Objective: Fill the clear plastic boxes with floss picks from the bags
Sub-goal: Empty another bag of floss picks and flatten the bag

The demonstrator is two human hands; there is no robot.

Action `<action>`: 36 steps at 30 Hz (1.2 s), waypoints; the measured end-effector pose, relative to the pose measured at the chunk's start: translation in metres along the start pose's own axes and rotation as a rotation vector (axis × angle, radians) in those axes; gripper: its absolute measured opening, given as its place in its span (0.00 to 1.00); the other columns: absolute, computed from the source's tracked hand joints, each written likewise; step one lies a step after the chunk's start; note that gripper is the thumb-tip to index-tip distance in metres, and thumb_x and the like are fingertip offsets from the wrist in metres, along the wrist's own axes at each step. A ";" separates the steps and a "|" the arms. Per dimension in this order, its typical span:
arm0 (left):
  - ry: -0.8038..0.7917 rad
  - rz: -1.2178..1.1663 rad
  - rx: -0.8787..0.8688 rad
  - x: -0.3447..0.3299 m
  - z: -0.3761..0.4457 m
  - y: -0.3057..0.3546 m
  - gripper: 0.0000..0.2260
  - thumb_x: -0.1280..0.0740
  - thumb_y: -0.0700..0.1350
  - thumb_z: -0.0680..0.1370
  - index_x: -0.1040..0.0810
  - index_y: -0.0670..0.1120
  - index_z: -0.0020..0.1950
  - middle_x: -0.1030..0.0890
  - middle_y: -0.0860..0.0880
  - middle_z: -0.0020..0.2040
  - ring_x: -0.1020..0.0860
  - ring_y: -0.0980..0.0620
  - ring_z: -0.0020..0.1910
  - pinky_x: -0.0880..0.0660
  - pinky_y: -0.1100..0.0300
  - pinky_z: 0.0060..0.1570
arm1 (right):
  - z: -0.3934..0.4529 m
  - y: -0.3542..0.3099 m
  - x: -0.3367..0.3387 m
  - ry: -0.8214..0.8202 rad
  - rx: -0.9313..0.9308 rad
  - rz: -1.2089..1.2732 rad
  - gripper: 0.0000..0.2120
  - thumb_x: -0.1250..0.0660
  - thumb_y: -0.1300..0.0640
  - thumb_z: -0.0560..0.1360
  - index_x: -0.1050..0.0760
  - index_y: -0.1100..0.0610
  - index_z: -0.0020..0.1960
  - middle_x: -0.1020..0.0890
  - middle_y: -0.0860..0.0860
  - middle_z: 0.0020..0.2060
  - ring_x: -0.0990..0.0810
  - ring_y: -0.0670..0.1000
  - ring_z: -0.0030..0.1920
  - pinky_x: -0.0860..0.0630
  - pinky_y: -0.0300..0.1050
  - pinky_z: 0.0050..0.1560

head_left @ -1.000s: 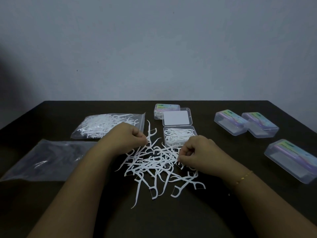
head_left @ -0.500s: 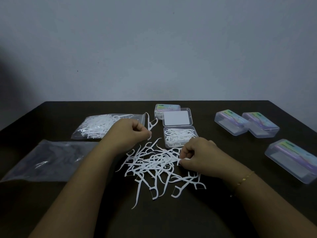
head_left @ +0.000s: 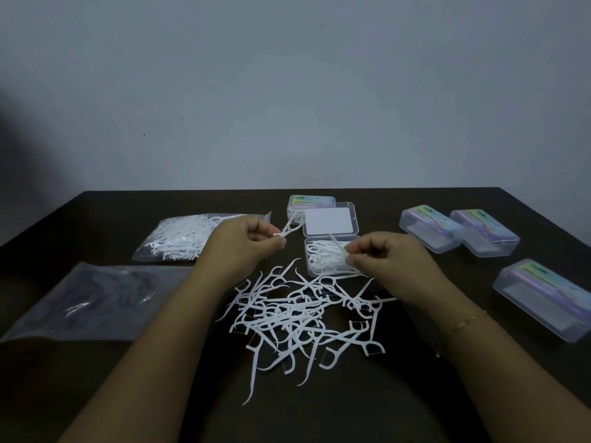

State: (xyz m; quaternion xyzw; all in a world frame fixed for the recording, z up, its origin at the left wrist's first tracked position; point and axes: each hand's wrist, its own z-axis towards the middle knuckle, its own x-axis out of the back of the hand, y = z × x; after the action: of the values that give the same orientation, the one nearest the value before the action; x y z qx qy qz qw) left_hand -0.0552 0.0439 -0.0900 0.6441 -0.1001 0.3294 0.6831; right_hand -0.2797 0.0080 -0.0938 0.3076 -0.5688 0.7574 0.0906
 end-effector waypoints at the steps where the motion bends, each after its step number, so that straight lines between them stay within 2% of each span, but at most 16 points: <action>1: 0.014 -0.006 -0.007 -0.001 0.000 0.000 0.03 0.26 0.48 0.72 0.19 0.53 0.41 0.16 0.52 0.37 0.18 0.54 0.39 0.25 0.63 0.39 | 0.002 0.004 -0.002 0.068 -0.002 -0.004 0.07 0.30 0.58 0.73 0.22 0.46 0.43 0.19 0.46 0.40 0.21 0.48 0.41 0.23 0.32 0.40; 4: 0.043 -0.010 -0.020 -0.005 0.000 -0.001 0.03 0.27 0.49 0.72 0.19 0.53 0.43 0.16 0.52 0.38 0.18 0.53 0.40 0.24 0.59 0.41 | 0.008 0.014 -0.009 0.253 0.032 -0.131 0.05 0.32 0.58 0.75 0.19 0.51 0.49 0.20 0.48 0.42 0.22 0.51 0.44 0.21 0.49 0.48; 6: 0.068 -0.007 -0.028 -0.008 0.000 0.000 0.02 0.27 0.49 0.73 0.19 0.54 0.43 0.16 0.52 0.38 0.18 0.54 0.40 0.24 0.59 0.41 | 0.012 0.018 -0.014 0.317 0.093 -0.236 0.07 0.32 0.58 0.75 0.18 0.54 0.52 0.21 0.46 0.44 0.24 0.50 0.47 0.24 0.54 0.52; 10: 0.122 0.009 -0.053 -0.014 -0.001 0.003 0.03 0.28 0.50 0.73 0.21 0.55 0.42 0.18 0.55 0.37 0.20 0.59 0.38 0.30 0.67 0.35 | 0.016 0.021 -0.020 0.211 0.105 -0.416 0.13 0.36 0.55 0.77 0.22 0.52 0.61 0.20 0.48 0.57 0.30 0.49 0.59 0.34 0.48 0.61; 12: 0.152 0.025 -0.074 -0.019 -0.002 0.003 0.03 0.28 0.50 0.74 0.21 0.56 0.42 0.19 0.57 0.37 0.21 0.60 0.38 0.30 0.67 0.36 | 0.017 0.022 -0.019 0.220 0.062 -0.351 0.15 0.37 0.54 0.78 0.24 0.52 0.63 0.21 0.48 0.60 0.30 0.49 0.62 0.33 0.49 0.64; 15: 0.183 0.099 -0.110 -0.029 -0.001 0.006 0.01 0.29 0.51 0.74 0.20 0.56 0.45 0.20 0.60 0.39 0.23 0.63 0.40 0.28 0.66 0.39 | 0.019 0.025 -0.017 0.331 -0.002 -0.171 0.13 0.36 0.56 0.78 0.22 0.54 0.61 0.20 0.50 0.56 0.25 0.50 0.59 0.26 0.55 0.61; 17: 0.168 0.174 -0.152 -0.039 0.000 0.008 0.06 0.30 0.51 0.75 0.18 0.55 0.51 0.20 0.59 0.42 0.24 0.64 0.40 0.25 0.64 0.42 | 0.019 0.024 -0.016 0.364 -0.043 -0.117 0.12 0.36 0.57 0.78 0.22 0.55 0.60 0.20 0.50 0.54 0.25 0.51 0.57 0.24 0.55 0.58; 20: 0.093 0.226 -0.194 -0.053 0.001 0.013 0.11 0.32 0.52 0.77 0.19 0.54 0.58 0.17 0.56 0.50 0.21 0.60 0.45 0.21 0.58 0.50 | 0.019 0.024 -0.017 0.361 -0.041 -0.105 0.11 0.36 0.56 0.78 0.21 0.55 0.58 0.20 0.49 0.52 0.24 0.51 0.55 0.24 0.54 0.57; 23: 0.022 0.346 -0.205 -0.062 0.001 0.012 0.16 0.35 0.54 0.78 0.25 0.56 0.66 0.17 0.52 0.55 0.20 0.54 0.49 0.23 0.55 0.52 | 0.018 0.024 -0.019 0.328 -0.038 -0.130 0.12 0.36 0.55 0.77 0.21 0.54 0.59 0.21 0.48 0.52 0.25 0.50 0.56 0.25 0.54 0.58; 27: 0.012 0.377 -0.245 -0.057 0.002 0.009 0.22 0.36 0.56 0.78 0.31 0.55 0.71 0.27 0.53 0.69 0.28 0.54 0.65 0.31 0.57 0.63 | 0.019 0.025 -0.018 0.283 -0.075 -0.155 0.13 0.36 0.55 0.78 0.22 0.54 0.61 0.21 0.50 0.55 0.26 0.50 0.58 0.25 0.54 0.59; 30: 0.006 0.411 -0.238 -0.052 0.003 0.004 0.24 0.37 0.59 0.77 0.33 0.54 0.72 0.31 0.55 0.71 0.31 0.56 0.67 0.32 0.57 0.61 | 0.019 0.027 -0.016 0.260 -0.095 -0.149 0.13 0.36 0.55 0.78 0.22 0.54 0.60 0.21 0.50 0.56 0.26 0.51 0.58 0.25 0.55 0.59; 34: -0.090 0.454 -0.165 -0.048 0.000 -0.001 0.30 0.37 0.63 0.75 0.37 0.53 0.75 0.34 0.55 0.72 0.33 0.54 0.68 0.33 0.55 0.61 | 0.018 0.026 -0.016 0.215 -0.109 -0.153 0.14 0.35 0.50 0.76 0.22 0.51 0.60 0.21 0.49 0.57 0.27 0.51 0.59 0.26 0.57 0.60; 36: -0.118 0.473 -0.146 -0.047 -0.001 -0.001 0.34 0.36 0.66 0.73 0.37 0.54 0.75 0.35 0.55 0.72 0.34 0.54 0.68 0.33 0.55 0.61 | 0.016 0.024 -0.015 0.211 -0.096 -0.180 0.12 0.34 0.48 0.75 0.20 0.50 0.56 0.22 0.48 0.56 0.28 0.50 0.59 0.28 0.58 0.61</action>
State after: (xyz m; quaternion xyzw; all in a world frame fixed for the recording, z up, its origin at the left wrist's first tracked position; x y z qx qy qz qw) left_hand -0.0906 0.0293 -0.1176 0.5697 -0.3112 0.4340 0.6247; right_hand -0.2738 -0.0120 -0.1189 0.2715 -0.5617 0.7463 0.2318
